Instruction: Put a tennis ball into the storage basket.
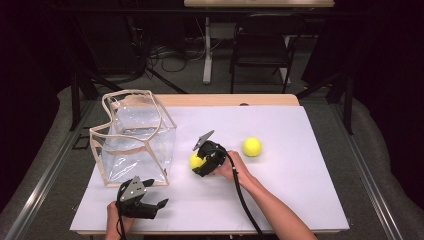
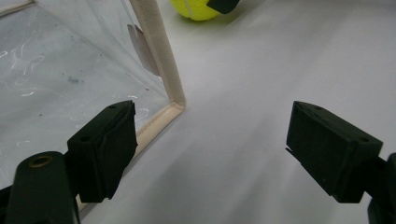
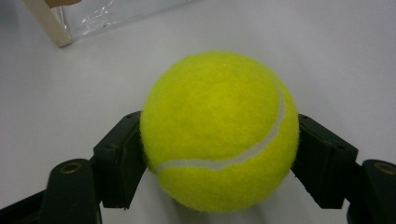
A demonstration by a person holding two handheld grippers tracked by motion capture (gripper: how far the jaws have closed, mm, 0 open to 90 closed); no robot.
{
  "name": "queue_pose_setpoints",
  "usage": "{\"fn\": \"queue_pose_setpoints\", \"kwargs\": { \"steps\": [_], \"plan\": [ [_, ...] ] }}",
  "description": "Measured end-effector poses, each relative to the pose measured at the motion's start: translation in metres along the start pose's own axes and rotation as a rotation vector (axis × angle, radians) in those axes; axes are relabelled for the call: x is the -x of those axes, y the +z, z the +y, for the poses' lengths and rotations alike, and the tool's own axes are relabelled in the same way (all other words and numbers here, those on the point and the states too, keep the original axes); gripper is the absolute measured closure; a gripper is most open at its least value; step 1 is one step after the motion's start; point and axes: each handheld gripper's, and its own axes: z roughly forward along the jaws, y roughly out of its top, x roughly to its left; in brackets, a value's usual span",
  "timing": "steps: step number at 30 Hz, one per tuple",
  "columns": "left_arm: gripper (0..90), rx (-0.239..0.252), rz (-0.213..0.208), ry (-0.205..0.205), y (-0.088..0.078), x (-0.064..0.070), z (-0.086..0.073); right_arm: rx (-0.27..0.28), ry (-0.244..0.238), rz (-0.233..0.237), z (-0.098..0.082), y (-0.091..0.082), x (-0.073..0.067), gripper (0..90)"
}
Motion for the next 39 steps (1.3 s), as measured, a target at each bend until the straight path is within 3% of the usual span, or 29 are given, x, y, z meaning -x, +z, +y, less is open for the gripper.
{"fn": "queue_pose_setpoints", "kwargs": {
  "steps": [39],
  "plan": [
    [16.2, 0.004, 0.004, 0.003, -0.001, 0.000, 0.000, -0.052, -0.043, -0.017, 0.013, -0.018, 0.002, 26.3]
  ]
}}
